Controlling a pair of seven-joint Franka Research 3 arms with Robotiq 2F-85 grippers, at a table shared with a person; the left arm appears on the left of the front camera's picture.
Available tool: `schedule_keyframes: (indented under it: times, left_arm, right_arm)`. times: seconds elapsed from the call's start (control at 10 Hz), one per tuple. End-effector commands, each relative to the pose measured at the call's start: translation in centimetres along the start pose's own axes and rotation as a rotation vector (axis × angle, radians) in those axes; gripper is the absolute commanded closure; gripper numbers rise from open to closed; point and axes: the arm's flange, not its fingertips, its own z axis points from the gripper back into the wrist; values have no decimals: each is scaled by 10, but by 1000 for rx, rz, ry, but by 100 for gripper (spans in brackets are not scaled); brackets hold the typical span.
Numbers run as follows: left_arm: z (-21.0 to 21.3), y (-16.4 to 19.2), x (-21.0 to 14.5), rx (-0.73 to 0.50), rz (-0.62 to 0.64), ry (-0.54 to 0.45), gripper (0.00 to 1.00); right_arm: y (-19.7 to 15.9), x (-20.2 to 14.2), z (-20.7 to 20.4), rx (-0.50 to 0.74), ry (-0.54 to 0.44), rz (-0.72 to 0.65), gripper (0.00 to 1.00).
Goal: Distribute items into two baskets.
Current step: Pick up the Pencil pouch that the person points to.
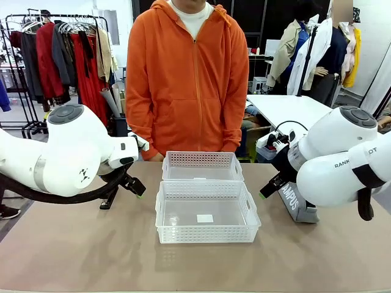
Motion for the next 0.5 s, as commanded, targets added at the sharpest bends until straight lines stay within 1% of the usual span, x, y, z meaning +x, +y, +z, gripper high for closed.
schedule_keyframes:
  times: [0.0, 0.4]
  left_arm:
    - [0, 0, 0, 0, 0, 0, 0]
    - [0, 0, 0, 0, 0, 0, 0]
  right_arm:
    - [0, 0, 0, 0, 0, 0, 0]
    - [0, 0, 0, 0, 0, 0, 0]
